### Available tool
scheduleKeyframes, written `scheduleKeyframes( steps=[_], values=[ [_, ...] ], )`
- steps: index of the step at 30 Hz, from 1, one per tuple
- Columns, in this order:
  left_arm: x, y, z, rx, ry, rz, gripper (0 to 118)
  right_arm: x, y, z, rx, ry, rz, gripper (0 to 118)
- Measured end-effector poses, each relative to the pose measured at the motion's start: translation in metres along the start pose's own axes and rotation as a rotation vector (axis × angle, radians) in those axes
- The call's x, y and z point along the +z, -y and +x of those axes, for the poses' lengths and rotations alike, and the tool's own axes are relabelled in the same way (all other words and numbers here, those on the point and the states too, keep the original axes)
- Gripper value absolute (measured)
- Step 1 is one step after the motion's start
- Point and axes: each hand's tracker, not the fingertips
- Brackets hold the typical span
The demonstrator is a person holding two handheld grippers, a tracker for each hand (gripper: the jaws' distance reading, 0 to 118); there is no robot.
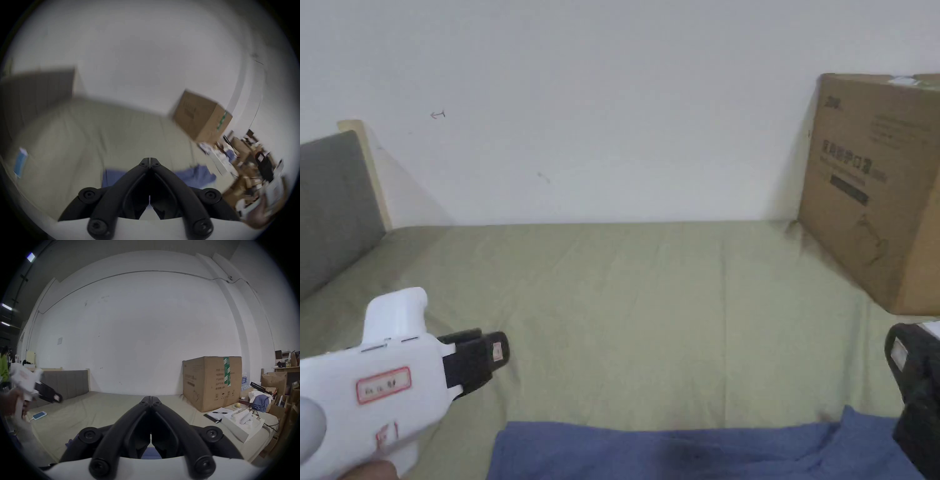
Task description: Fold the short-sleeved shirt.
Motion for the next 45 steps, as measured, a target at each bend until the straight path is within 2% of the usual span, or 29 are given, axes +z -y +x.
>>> scheduleKeyframes(
  steps=[3, 4, 5, 8, 9, 10, 12, 15, 16, 17, 19, 22, 23, 24, 25, 26, 27, 28, 30, 31, 32, 34, 36, 40, 41, 42, 43, 44, 45],
  values=[
    [-0.049, -0.004, -0.074, 0.192, 0.083, -0.297, 1, -0.012, 0.009, -0.006, 0.019, -0.057, -0.080, 0],
    [-0.063, 0.004, -0.094, 0.223, 0.081, -0.354, 11, -0.016, 0.014, -0.009, 0.032, -0.062, -0.099, 0],
    [-0.072, 0.010, -0.104, 0.257, 0.116, -0.388, 32, -0.021, 0.018, -0.011, 0.034, -0.065, -0.112, 0],
    [-0.096, 0.028, -0.144, 0.357, 0.277, -0.447, 61, -0.035, 0.030, -0.018, 0.021, -0.097, -0.193, 0],
    [-0.102, 0.034, -0.150, 0.375, 0.312, -0.474, 94, -0.040, 0.033, -0.021, 0.016, -0.108, -0.218, 0],
    [-0.111, 0.040, -0.157, 0.377, 0.324, -0.484, 118, -0.046, 0.036, -0.023, 0.015, -0.120, -0.237, 0],
    [-0.122, 0.044, -0.174, 0.367, 0.323, -0.475, 117, -0.055, 0.042, -0.029, 0.033, -0.141, -0.260, 0],
    [-0.147, 0.054, -0.189, 0.383, 0.281, -0.535, 118, -0.067, 0.049, -0.039, 0.106, -0.171, -0.275, 0],
    [-0.156, 0.060, -0.195, 0.439, 0.323, -0.575, 118, -0.070, 0.053, -0.041, 0.116, -0.189, -0.290, 0],
    [-0.177, 0.068, -0.222, 0.491, 0.429, -0.611, 118, -0.074, 0.054, -0.043, 0.124, -0.205, -0.303, 0],
    [-0.187, 0.072, -0.231, 0.530, 0.569, -0.573, 118, -0.082, 0.057, -0.048, 0.131, -0.214, -0.318, 0],
    [-0.210, 0.087, -0.223, 0.751, 0.731, -0.561, 118, -0.087, 0.061, -0.052, 0.093, -0.224, -0.340, 0],
    [-0.216, 0.091, -0.214, 0.754, 0.740, -0.574, 118, -0.089, 0.063, -0.053, 0.071, -0.228, -0.348, 0],
    [-0.220, 0.091, -0.202, 0.699, 0.717, -0.567, 117, -0.090, 0.065, -0.053, 0.060, -0.228, -0.354, 0],
    [-0.221, 0.090, -0.187, 0.618, 0.712, -0.562, 108, -0.091, 0.067, -0.053, 0.056, -0.226, -0.360, 0],
    [-0.220, 0.090, -0.176, 0.564, 0.685, -0.562, 85, -0.092, 0.068, -0.053, 0.055, -0.226, -0.366, 0],
    [-0.219, 0.091, -0.168, 0.521, 0.637, -0.560, 37, -0.092, 0.069, -0.053, 0.056, -0.225, -0.373, 0],
    [-0.218, 0.094, -0.162, 0.489, 0.545, -0.577, 3, -0.091, 0.071, -0.052, 0.059, -0.223, -0.377, 0],
    [-0.220, 0.096, -0.172, 0.383, 0.331, -0.639, 3, -0.088, 0.072, -0.049, 0.055, -0.222, -0.385, 0],
    [-0.216, 0.098, -0.175, 0.413, 0.314, -0.619, 3, -0.087, 0.072, -0.048, 0.049, -0.223, -0.389, 0],
    [-0.211, 0.093, -0.174, 0.496, 0.391, -0.594, 3, -0.085, 0.071, -0.047, 0.043, -0.225, -0.392, 0],
    [-0.195, 0.076, -0.168, 0.411, 0.238, -0.561, 3, -0.083, 0.069, -0.045, 0.035, -0.232, -0.394, 0],
    [-0.179, 0.064, -0.165, 0.379, 0.184, -0.593, 3, -0.080, 0.066, -0.043, 0.036, -0.238, -0.388, 0],
    [-0.141, 0.030, -0.154, 0.192, -0.172, -0.628, 3, -0.074, 0.062, -0.038, 0.014, -0.253, -0.366, 0],
    [-0.133, 0.024, -0.151, 0.190, -0.254, -0.621, 3, -0.072, 0.062, -0.038, 0.008, -0.257, -0.365, 0],
    [-0.128, 0.019, -0.142, 0.128, -0.350, -0.630, 3, -0.070, 0.062, -0.037, 0.001, -0.261, -0.363, 0],
    [-0.126, 0.016, -0.129, 0.010, -0.427, -0.641, 3, -0.069, 0.063, -0.036, -0.003, -0.263, -0.361, 0],
    [-0.126, 0.013, -0.113, -0.130, -0.487, -0.652, 3, -0.067, 0.064, -0.035, -0.008, -0.266, -0.360, 0],
    [-0.127, 0.015, -0.097, -0.179, -0.501, -0.652, 3, -0.065, 0.065, -0.033, -0.013, -0.269, -0.361, 0]
  ],
)
